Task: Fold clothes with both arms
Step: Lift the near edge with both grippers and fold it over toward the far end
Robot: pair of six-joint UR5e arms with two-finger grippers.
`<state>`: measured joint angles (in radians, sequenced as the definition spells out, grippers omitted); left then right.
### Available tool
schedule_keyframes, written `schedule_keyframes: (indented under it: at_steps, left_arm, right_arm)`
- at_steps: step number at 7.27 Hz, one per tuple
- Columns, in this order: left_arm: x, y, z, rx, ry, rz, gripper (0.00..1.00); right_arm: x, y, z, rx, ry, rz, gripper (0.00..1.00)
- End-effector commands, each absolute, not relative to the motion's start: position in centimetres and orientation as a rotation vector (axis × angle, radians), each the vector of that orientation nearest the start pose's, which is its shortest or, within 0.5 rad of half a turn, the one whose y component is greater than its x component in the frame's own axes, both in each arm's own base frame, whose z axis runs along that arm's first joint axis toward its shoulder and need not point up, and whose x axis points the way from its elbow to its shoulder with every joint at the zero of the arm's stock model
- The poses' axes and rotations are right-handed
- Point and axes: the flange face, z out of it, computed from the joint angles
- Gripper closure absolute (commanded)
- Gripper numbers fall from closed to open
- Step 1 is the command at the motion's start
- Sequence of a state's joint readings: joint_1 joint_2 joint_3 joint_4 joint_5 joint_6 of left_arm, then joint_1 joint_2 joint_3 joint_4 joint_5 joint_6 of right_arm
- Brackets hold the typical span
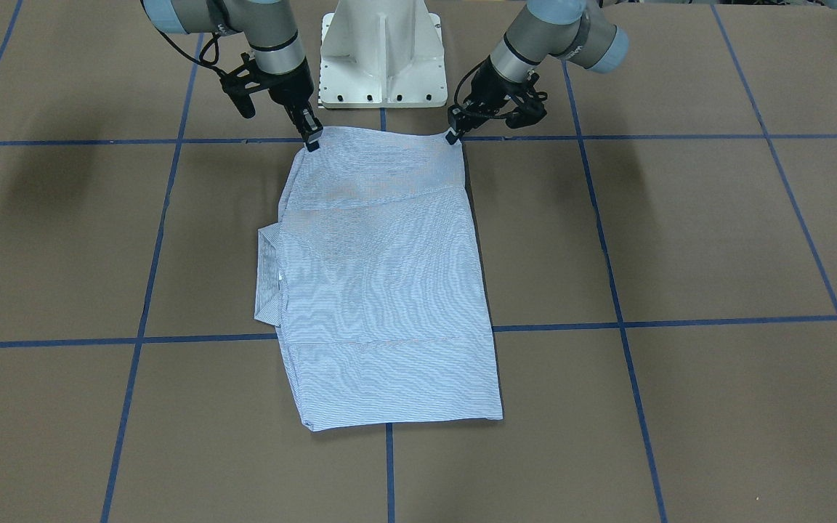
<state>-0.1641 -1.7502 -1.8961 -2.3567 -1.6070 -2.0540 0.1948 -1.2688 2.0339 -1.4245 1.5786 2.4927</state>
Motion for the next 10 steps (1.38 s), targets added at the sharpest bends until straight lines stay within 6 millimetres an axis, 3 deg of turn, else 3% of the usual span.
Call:
schedule_keyframes:
  at_steps: [1, 2, 3, 4, 6, 8, 9, 10]
  left_arm:
    - [46.2, -20.3, 27.5, -0.318, 1.384, -0.459, 1.00]
    - [44.0, -20.3, 25.8, -0.327, 1.421, -0.451, 1.00]
    - [43.1, -22.2, 25.0, -0.301, 1.447, -0.480, 1.00]
    - [41.6, -25.4, 24.7, -0.259, 1.461, -0.528, 1.00]
    - [40.7, -32.5, 24.1, -0.245, 1.442, -0.575, 1.00]
    - [41.5, -38.9, 23.3, -0.203, 1.415, -0.634, 1.00]
    - [41.2, -41.5, 23.6, -0.173, 1.408, -0.660, 1.00]
    - [42.0, -44.0, 24.3, -0.143, 1.383, -0.674, 1.00]
  right_arm:
    - [-46.4, -24.1, 25.7, -0.386, -0.954, 1.034, 1.00]
    - [-44.3, -26.2, 24.6, -0.415, -0.977, 1.057, 1.00]
    - [-42.6, -28.7, 24.0, -0.462, -0.982, 1.075, 1.00]
    - [-41.1, -31.7, 23.8, -0.480, -0.982, 1.111, 1.00]
    - [-41.8, -40.4, 21.5, -0.483, -0.998, 1.141, 1.00]
    - [-43.2, -46.7, 20.5, -0.442, -0.986, 1.140, 1.00]
    - [-44.4, -49.6, 19.7, -0.431, -0.975, 1.158, 1.00]
    - [-46.0, -52.4, 19.2, -0.408, -0.954, 1.154, 1.00]
